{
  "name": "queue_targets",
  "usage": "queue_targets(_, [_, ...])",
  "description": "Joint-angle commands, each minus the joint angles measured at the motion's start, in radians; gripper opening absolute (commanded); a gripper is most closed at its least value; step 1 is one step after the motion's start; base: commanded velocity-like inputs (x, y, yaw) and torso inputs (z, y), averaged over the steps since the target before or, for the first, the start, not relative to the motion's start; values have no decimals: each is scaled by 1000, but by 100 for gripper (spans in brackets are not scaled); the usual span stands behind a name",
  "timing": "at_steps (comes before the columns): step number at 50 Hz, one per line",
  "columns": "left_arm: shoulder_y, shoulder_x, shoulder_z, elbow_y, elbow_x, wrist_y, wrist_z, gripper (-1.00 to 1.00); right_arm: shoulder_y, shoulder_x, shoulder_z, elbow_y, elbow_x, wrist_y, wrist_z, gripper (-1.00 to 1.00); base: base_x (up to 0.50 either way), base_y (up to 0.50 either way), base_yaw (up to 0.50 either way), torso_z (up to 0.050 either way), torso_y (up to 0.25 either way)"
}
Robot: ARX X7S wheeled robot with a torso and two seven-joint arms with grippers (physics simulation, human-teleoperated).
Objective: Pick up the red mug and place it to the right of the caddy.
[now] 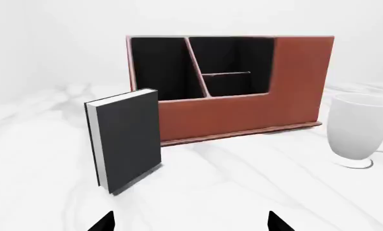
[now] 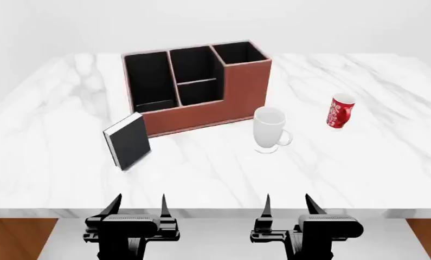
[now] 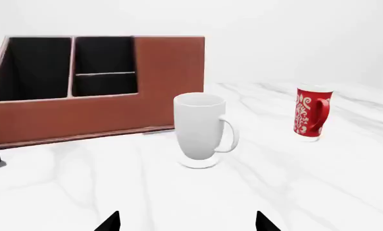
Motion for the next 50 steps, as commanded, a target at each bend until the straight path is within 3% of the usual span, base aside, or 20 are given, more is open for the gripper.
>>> queue_targets(1, [8,-18,18,10,-12,15,-17,100,-6,19,-28,-1,12,-15,7,100,0,0,0,0,0])
queue_targets(12, [15,-50,61,11,-32,31,-45,100,-18,55,-69,-28,48,-12,19,100,0,0,0,0,0])
queue_targets(46, [11,-98,119,6,-43,54,-109,100,-9,97,-108,-23,90,13,81,100,44,-500,0,0,0])
queue_targets(50, [11,-105,125,53,-58,-4,-108,100,-3,101,-119,-41,83,54,95,100,58,-389,0,0,0])
